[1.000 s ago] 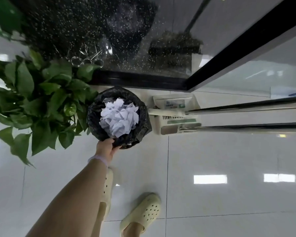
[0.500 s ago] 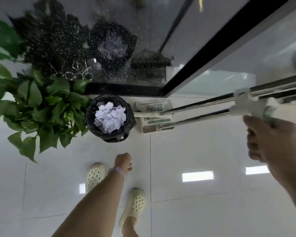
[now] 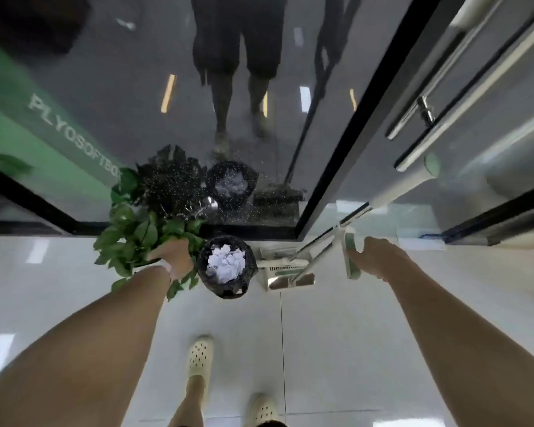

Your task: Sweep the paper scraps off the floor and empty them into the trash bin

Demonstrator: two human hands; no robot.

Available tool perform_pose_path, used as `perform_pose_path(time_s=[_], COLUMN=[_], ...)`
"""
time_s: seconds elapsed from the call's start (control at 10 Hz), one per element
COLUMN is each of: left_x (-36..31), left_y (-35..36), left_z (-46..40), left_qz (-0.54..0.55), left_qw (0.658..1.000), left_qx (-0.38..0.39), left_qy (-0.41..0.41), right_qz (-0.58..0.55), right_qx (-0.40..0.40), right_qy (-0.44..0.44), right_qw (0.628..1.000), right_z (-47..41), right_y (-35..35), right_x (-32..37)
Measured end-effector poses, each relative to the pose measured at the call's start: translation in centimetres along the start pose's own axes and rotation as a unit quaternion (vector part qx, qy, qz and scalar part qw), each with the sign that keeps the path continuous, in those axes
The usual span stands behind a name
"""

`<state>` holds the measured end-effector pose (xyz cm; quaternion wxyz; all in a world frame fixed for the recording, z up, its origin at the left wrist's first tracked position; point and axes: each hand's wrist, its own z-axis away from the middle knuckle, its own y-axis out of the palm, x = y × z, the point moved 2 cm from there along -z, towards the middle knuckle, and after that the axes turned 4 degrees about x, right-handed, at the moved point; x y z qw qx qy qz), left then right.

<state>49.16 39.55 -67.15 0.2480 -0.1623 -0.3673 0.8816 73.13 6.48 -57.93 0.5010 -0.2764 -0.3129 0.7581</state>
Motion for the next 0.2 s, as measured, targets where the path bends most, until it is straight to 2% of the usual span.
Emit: perform_pose_path(time_s=[0.1,0.2], left_x=[-2.7,-5.6], left_y=[-6.4,-9.1], left_z=[4.0,7.9], left_qz=[0.071,0.063], left_qw=[0.995,0.994], left_qx=[-0.060,-0.053], left_qy=[0.040,0.075], right_qz=[0.098,0.099], right_qx=[-0.057,-0.025], right_qy=[-0.051,-0.127], right_qw=[0.992,0.987], right_z=[2.9,5.5], right_y=[-2.2,-2.6], right_x=[0.5,1.8])
